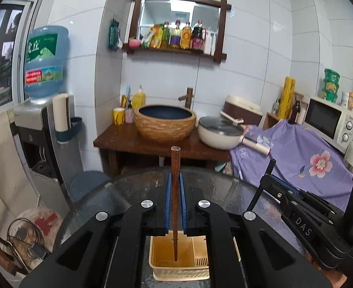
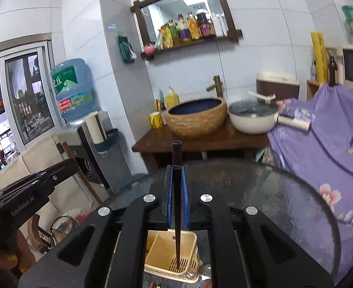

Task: Organize utensils
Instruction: 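Open both tools to release the chopsticks into the basket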

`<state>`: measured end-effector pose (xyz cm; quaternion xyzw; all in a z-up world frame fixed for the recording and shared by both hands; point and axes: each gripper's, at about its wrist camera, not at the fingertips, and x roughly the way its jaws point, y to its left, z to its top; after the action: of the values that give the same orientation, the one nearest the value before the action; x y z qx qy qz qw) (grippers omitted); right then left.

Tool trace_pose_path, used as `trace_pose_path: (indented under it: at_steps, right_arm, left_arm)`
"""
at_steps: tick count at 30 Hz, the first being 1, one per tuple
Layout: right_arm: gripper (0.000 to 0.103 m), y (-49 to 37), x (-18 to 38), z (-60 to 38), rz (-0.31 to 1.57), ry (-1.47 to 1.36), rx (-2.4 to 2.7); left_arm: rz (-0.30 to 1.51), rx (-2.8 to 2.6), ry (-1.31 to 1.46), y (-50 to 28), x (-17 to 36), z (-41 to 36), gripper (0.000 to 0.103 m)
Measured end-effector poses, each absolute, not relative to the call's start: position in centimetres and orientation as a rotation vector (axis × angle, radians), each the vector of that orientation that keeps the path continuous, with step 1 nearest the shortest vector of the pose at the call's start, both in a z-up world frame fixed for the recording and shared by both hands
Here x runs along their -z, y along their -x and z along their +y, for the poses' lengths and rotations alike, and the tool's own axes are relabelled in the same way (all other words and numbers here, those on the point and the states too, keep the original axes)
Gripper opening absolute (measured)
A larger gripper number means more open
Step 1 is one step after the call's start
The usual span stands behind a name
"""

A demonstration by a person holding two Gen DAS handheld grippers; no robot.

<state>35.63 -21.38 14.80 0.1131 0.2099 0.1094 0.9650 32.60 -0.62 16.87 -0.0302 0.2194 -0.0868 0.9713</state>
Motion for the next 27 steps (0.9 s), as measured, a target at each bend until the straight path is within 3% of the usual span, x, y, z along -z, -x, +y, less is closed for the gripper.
trace_pose_path:
  at_steps: [19,20,22,23,24,27]
  right_arm:
    - [0.01,-36.3,-11.1,-21.2,0.478,-0.227,-0.23]
    - [0.011,-36.1,-11.1,-21.3,0.474,-0.231,-0.237]
    - [0.023,-35.6,-11.4,-21.6,0.465,-0.231,-0.232]
    - [0.037,-35.2,-11.5,-21.8,0.452,-0.236,-0.237]
    - [0.044,-35.0,-11.6,-22.0,0.442,-0.239,-0.239]
    - [0.044,-33.9,-11.8,-22.6,0.427,-0.233,-0.229]
  left_arm:
    - [0.57,0.187,0.066,-34.1,-10.5,-0.5,0.007]
    - [0.559,0.184,0.06,-33.8,-10.7,-0.4,0.01]
    - [0.538,0.186,0.045,-33.1,-11.0,-0.5,0.023]
    - [0.525,0.193,0.041,-32.6,-11.3,-0.4,0.034]
    - [0.515,0.198,0.039,-32.2,-11.4,-0.4,0.042]
    - [0.485,0.206,0.02,-30.6,-11.6,-0.3,0.053]
